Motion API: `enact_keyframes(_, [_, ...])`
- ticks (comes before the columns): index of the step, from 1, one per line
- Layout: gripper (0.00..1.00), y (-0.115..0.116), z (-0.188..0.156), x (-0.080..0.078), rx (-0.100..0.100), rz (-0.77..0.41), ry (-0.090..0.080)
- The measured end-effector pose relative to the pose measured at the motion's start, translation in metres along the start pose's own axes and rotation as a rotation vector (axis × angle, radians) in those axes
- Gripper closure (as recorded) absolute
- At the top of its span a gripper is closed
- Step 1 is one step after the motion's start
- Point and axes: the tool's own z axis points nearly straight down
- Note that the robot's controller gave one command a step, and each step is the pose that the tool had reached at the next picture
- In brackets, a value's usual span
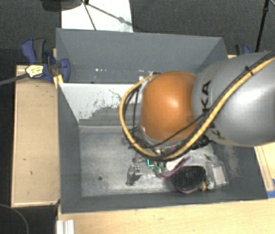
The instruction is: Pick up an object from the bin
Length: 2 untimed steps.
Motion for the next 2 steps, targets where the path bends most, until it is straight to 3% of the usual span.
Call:
enact_keyframes(1, [0.00, -0.082, 0.048, -0.017, 0.004, -0.026, -0.003])
enact_keyframes(2, [0.00, -0.142, 0.093, -0.022, 0.002, -0.147, -0.005])
